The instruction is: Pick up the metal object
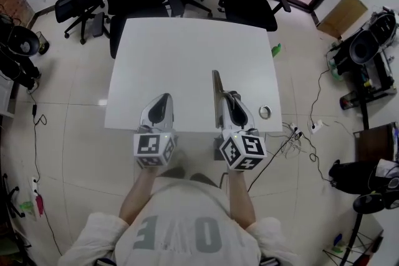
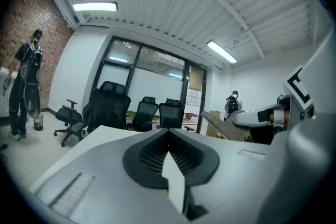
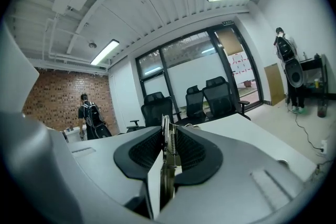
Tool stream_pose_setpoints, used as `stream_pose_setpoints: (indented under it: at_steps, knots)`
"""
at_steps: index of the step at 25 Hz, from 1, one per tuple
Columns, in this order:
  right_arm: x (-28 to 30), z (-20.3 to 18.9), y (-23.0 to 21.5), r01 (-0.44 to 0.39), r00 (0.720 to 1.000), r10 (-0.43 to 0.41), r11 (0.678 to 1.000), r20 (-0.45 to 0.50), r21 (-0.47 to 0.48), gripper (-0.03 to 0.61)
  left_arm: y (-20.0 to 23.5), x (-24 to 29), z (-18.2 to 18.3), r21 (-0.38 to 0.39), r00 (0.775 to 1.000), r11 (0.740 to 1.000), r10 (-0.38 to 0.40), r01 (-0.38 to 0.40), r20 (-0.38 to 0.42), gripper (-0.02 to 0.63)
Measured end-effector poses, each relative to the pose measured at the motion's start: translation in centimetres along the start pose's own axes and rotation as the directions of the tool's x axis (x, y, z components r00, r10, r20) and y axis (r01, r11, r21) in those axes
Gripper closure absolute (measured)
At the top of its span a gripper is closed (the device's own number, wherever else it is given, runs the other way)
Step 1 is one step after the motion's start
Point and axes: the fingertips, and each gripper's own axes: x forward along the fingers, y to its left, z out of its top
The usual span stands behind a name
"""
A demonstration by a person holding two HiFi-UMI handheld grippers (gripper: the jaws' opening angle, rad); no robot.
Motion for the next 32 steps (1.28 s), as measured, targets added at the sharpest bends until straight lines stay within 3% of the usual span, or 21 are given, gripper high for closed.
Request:
stream_pose_setpoints:
  at_steps: [8, 14, 18, 24, 32]
  knots:
    - [-13.8, -2.1, -1.5, 0.061, 0.997, -0.063, 0.998, 0.049, 0.026, 0.483, -6.4, -10.1, 0.8, 0.035, 0.997, 0.999, -0.039, 0.036, 0.063, 0.618]
    - [-25.8, -4.0, 0.3, 0.01, 0.998, -0.011, 1.0, 0.066, 0.013, 0.483, -12.0, -22.5, -1.6, 0.004, 0.997, 1.0, -0.01, 0.01, 0.081, 0.618]
    - [-32.2, -5.2, 3.4, -0.036, 0.997, 0.032, 0.998, 0.064, 0.06, 0.483, -14.9, -29.6, -1.3, 0.005, 0.996, 1.0, -0.005, 0.004, 0.086, 0.618]
    - [-37.7, -5.7, 8.3, -0.096, 0.993, 0.089, 0.992, 0.077, 0.086, 0.482, -16.8, -35.1, 1.3, 0.038, 0.991, 0.999, -0.014, 0.009, 0.13, 0.618]
    - [-41.5, -6.4, 11.8, -0.119, 0.99, 0.113, 0.989, 0.08, 0.084, 0.482, -15.5, -39.8, 1.6, 0.026, 0.993, 0.999, 0.015, -0.018, 0.12, 0.618]
